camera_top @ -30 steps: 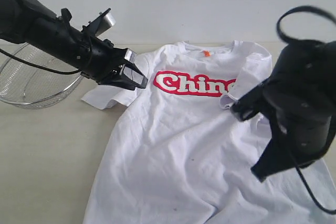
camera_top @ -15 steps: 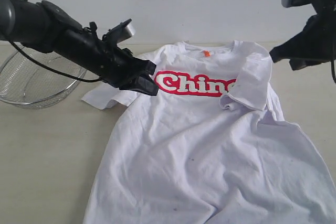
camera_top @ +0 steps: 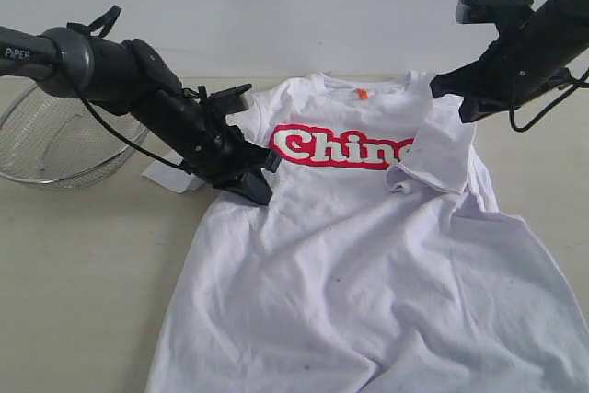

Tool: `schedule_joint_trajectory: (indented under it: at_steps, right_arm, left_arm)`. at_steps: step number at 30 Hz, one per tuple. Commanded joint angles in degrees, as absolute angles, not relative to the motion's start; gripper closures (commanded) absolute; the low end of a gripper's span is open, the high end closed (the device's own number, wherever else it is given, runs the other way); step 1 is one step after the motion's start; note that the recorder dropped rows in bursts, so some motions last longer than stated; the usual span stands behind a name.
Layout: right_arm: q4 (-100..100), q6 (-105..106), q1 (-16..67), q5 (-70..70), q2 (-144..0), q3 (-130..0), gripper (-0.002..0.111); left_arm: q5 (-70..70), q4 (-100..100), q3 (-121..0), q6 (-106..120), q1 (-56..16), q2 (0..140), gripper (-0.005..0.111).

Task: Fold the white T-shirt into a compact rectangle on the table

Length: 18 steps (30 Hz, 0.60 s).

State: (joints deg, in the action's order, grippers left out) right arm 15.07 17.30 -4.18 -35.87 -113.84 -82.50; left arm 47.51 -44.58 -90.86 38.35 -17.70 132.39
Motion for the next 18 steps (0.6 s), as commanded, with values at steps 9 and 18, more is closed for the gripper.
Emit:
schedule_joint_trajectory:
  at_steps: [9,18]
  right_arm:
    - [-6.74,-1.97,-4.63,-33.33,-120.42,-86.17,0.109]
    - [5.43,5.15,-3.99,-29.66,-122.99,-87.84,0.109]
  left_arm:
    - [49.85,-43.84,-93.3,36.34,-17.92,133.27,0.102]
    - [49.55,-43.48,-93.3,35.75,-17.92,133.27,0.102]
